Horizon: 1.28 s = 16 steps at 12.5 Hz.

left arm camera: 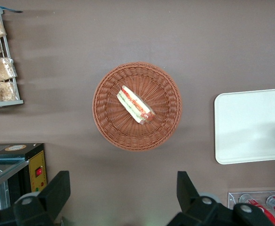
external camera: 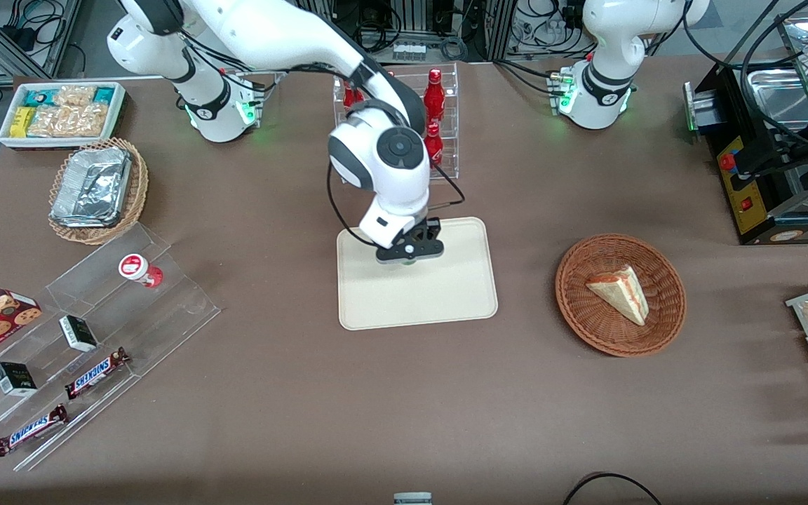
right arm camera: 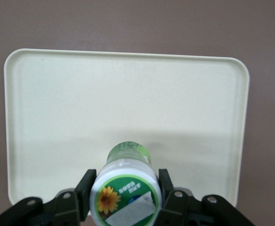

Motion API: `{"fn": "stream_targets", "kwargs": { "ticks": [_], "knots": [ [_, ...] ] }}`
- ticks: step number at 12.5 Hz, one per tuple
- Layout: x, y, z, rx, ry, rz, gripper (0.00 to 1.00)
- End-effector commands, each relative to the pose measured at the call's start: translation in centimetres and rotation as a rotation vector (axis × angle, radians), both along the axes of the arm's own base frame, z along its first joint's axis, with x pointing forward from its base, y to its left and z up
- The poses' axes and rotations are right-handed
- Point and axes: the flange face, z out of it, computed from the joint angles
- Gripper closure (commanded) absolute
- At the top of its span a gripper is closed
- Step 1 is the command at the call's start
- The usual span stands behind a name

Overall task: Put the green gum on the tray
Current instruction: 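Carry the green gum tub with the right gripper over the cream tray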

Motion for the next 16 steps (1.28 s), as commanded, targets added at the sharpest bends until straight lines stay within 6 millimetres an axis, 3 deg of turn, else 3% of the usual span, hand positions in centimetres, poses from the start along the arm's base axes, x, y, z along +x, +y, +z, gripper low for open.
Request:
{"fn": "stream_targets", "kwargs": {
  "ticks": [1,7,10,12,14,15,16],
  "knots": [
    [1.0,0.8,-1.3,0.004,-0.013,-0.01,1.0],
    [0.6,1.6,-6.1,0.002,-0.032,0.033,1.0],
    [0.4,1.5,-7.3,-0.01,-0.023,0.035,1.0],
    [0.3,1.4,-8.0,-0.017,-0.017,0.035,0.85],
    [0.4,1.5,-8.1,-0.013,-0.021,0.037,0.21],
    [0.9,1.4,-6.8,0.017,-0.034,0.024,0.0],
    [1.2,1.1,-6.3,0.022,-0.036,0.015,0.0]
  ]
}}
